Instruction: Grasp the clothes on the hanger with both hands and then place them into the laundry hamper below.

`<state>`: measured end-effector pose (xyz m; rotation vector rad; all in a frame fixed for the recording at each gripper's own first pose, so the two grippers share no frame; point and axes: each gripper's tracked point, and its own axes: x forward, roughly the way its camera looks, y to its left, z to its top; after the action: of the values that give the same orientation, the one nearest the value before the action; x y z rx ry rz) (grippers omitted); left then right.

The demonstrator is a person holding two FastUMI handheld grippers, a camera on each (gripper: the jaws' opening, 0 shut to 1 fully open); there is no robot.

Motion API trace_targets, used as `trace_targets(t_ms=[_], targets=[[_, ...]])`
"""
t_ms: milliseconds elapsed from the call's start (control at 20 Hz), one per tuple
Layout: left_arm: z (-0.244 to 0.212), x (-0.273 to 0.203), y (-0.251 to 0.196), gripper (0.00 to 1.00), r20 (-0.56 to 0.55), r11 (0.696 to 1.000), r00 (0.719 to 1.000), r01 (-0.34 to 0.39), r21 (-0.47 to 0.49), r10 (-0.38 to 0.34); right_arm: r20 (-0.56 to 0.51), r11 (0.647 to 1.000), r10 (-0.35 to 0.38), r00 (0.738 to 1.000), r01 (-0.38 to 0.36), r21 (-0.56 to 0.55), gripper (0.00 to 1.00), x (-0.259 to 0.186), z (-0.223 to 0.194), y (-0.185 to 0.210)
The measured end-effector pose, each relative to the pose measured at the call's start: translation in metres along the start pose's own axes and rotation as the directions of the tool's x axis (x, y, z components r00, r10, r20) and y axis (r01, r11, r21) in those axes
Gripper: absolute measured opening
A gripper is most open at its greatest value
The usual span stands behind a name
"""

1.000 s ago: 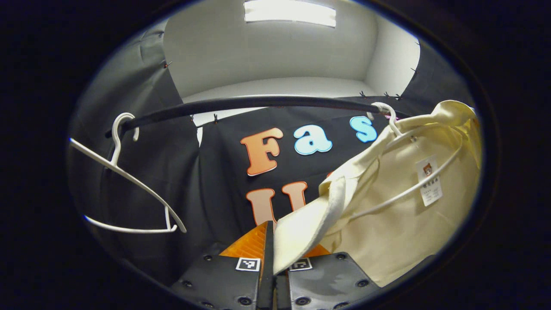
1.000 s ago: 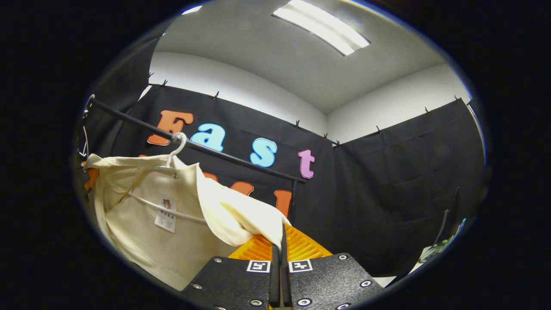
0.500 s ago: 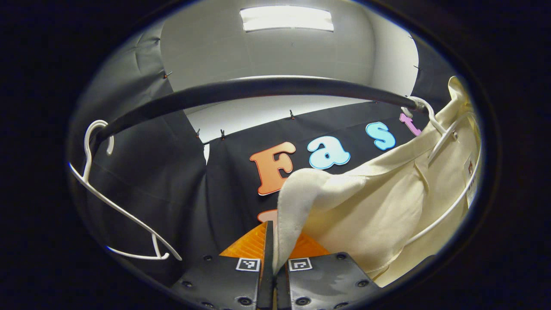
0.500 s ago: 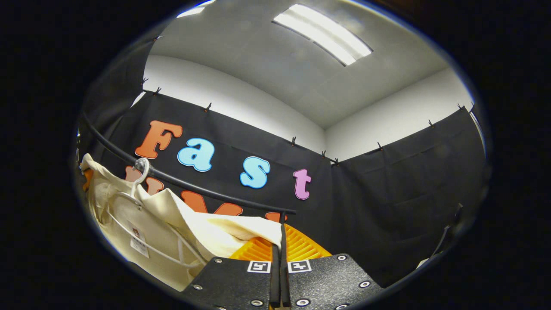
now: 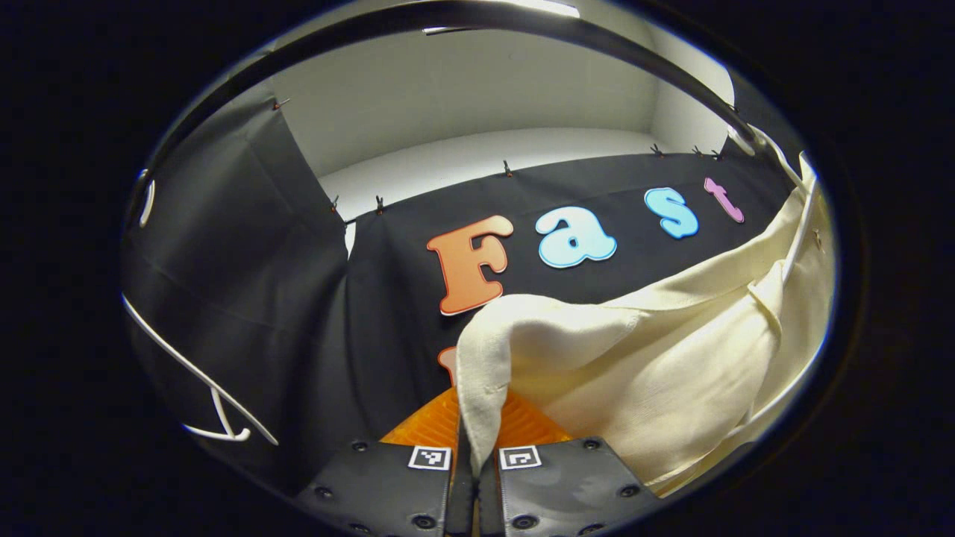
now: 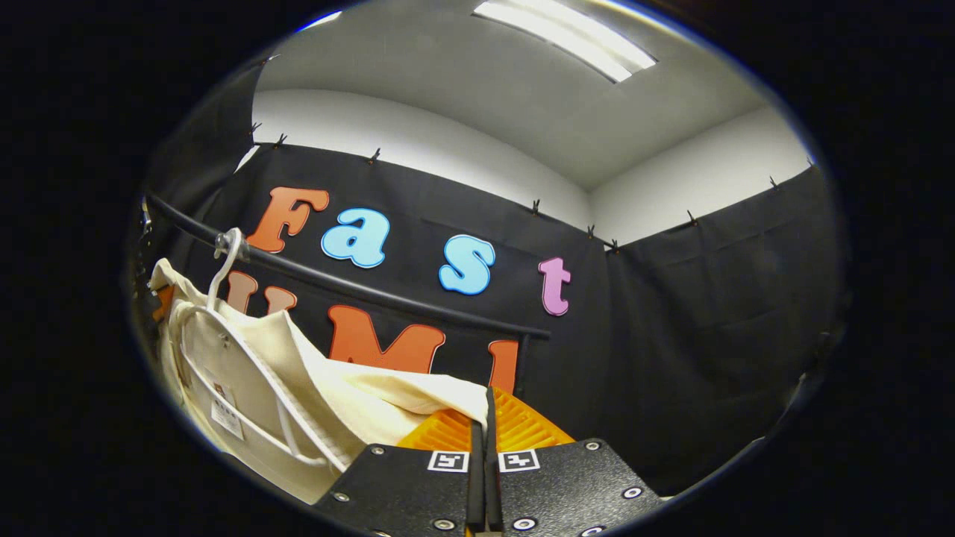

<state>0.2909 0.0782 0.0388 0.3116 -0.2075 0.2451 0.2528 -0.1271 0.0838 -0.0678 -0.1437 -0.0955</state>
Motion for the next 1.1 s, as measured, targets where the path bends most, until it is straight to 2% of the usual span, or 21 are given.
trace_targets(t_ms=[150, 350, 500, 600, 900, 1100], targets=[[-0.042, -0.006, -0.007, 0.09, -0.063, 1.000, 0.998, 0.024, 0.015, -0.023, -0.031, 1.000, 0.012, 0.999, -0.012, 0.005, 0.00, -0.018, -0.033, 0.012], [-0.066, -0.018, -0.005, 0.09, -0.096, 0.998, 0.995, 0.040, 0.048, -0.035, -0.071, 1.000, 0.016, 0.997, -0.014, 0.026, 0.00, -0.031, -0.056, 0.021], [-0.097, -0.022, -0.005, 0.10, -0.175, 0.997, 0.983, 0.057, 0.054, -0.046, -0.114, 0.999, 0.034, 0.993, -0.031, 0.030, 0.00, -0.038, -0.076, 0.033], [-0.099, -0.030, 0.001, 0.10, -0.177, 0.998, 0.984, 0.037, 0.043, -0.029, -0.117, 0.999, 0.039, 0.992, -0.035, 0.034, 0.00, -0.045, -0.079, 0.039], [-0.117, -0.069, 0.017, 0.10, -0.217, 0.998, 0.975, 0.048, 0.046, -0.037, -0.129, 0.998, 0.036, 0.991, -0.029, 0.051, 0.00, -0.072, -0.090, 0.047], [-0.149, -0.104, 0.024, 0.10, -0.301, 0.997, 0.952, 0.067, 0.039, -0.052, -0.181, 0.997, 0.060, 0.982, -0.051, 0.054, 0.00, -0.096, -0.113, 0.062]])
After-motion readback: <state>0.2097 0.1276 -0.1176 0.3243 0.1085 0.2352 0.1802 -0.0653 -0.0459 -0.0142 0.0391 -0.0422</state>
